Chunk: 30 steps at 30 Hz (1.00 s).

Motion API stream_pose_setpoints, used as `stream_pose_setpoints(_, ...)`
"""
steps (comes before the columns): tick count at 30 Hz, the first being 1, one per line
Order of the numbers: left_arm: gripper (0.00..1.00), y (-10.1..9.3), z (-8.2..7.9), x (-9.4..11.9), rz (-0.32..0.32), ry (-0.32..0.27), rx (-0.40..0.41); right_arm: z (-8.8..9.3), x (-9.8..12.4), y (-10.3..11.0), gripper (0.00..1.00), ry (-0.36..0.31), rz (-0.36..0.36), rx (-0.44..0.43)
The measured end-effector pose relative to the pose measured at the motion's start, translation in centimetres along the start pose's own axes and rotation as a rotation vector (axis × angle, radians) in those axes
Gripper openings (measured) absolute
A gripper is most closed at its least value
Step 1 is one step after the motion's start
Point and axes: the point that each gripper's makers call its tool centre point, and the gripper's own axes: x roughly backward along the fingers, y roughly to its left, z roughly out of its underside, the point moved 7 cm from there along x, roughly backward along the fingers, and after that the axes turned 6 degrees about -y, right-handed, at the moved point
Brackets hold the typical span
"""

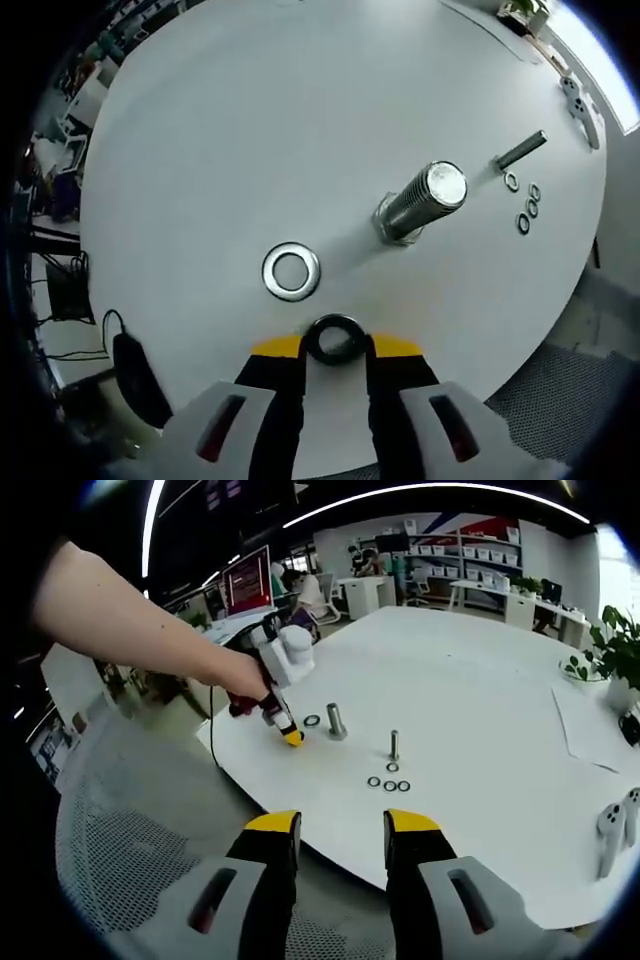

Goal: Place the washer onto the threaded stud by aligning its center hole with the stud, sliding it down to the base, and recovering from edge contact or off-axis alignment until the washer reaches the visible bottom stop.

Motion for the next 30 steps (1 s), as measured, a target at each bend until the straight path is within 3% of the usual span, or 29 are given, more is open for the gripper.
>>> stream_pose_setpoints(16,0.22,-0.07,0.05,0.05,0.03,0.036,-0.139,0.02,-0.03,0.06,0.35,0.003,-0.004,-0.002)
stream_pose_setpoints(30,0.2,0.19,0.62,0.27,0.032,-0.04,-0.109,-0.02,-0.05,0.04,0.35,0.002,-0.004,-0.001)
